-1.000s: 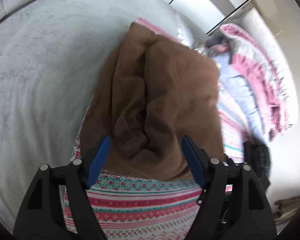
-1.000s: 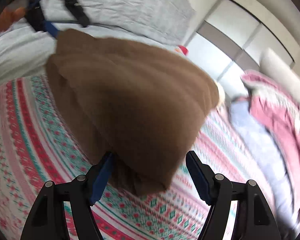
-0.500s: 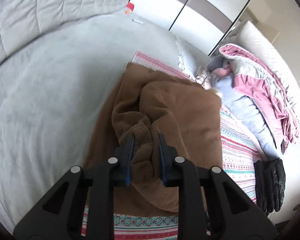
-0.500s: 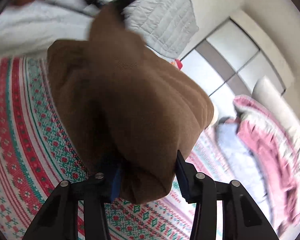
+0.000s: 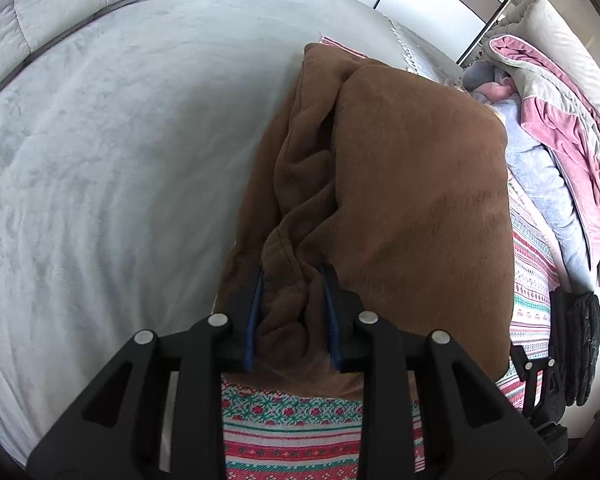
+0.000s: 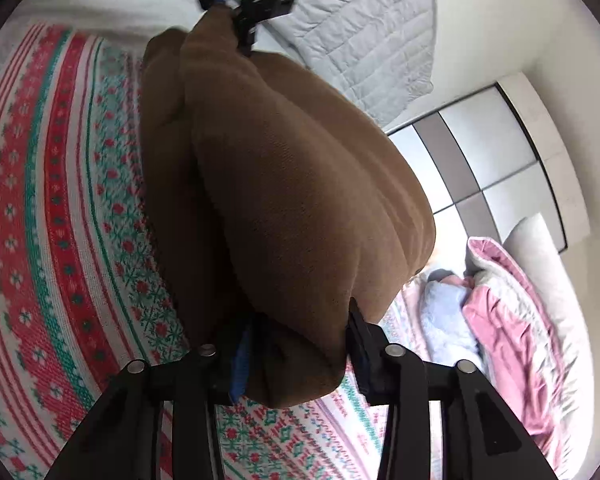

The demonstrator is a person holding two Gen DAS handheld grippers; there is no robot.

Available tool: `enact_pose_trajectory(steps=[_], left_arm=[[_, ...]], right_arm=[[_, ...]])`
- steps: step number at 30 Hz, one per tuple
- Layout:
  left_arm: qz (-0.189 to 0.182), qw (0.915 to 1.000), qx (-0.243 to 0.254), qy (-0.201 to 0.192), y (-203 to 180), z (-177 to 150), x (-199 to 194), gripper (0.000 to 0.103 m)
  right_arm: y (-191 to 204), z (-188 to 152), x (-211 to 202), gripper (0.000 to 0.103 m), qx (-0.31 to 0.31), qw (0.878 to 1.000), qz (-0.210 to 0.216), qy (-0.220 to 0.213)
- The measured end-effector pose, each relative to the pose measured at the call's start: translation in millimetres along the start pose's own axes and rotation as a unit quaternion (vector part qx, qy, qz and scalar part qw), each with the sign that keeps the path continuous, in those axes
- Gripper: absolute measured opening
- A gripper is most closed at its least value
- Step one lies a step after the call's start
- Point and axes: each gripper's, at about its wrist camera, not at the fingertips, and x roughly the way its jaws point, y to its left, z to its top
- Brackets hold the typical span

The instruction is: Fold large clothes

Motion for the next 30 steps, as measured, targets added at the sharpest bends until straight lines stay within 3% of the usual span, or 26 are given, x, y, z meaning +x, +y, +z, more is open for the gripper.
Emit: enact_pose_trajectory(steps=[3,5,7,9,12,14,15,17,20,23,28,30], left_arm=[[0.006,0.9999,0.011,0.0,-2,-1,-1,0.031],[0.002,0.9999,0.011,0.001,-1,-1,-1,0.031],[-0.002,1.0,0.008,0.006,1,-1,-2,0.031],[0.0,0.9999,0.007,0.008,2,-3,-4,0.031],[0.01,0.9998,0.016,0.006,-2,-5,-6,0.031],[0.014,0.9997,0.017,0.006,-3,-4,-5,0.031],[0.014,0.9997,0.017,0.006,-3,-4,-5,0.031],[0.017,0.9997,0.018,0.006,-4,-4,-5,0.031],[0.017,0.9997,0.016,0.007,-3,-4,-3,0.031],[0.014,0.9998,0.009,0.009,-2,-1,-2,0.034],[0.005,0.9998,-0.004,0.019,1,8,-7,0.041],[0.004,0.9998,-0.013,0.014,6,14,-16,0.046]], right_arm=[[-9,-6,-6,0.056,0.009,1.0,0.024,-0.008],[-28,-9,-12,0.059,0.03,0.996,0.085,0.009],[-61,-16,-24,0.059,0.092,0.987,0.129,-0.01],[-94,-22,-32,0.059,0.162,0.973,0.163,-0.029],[-139,-35,-26,0.058,0.306,0.928,0.208,-0.044],[-148,-38,-13,0.042,0.358,0.905,0.225,-0.035],[-145,-35,-6,0.024,0.366,0.9,0.234,-0.029],[-129,-28,10,0.013,0.368,0.895,0.25,0.002],[-114,-26,22,0.011,0.386,0.887,0.252,0.022],[-117,-32,30,0.011,0.407,0.87,0.276,0.038],[-115,-31,41,0.011,0.407,0.868,0.28,0.053],[-118,-33,41,0.011,0.421,0.861,0.281,0.052]])
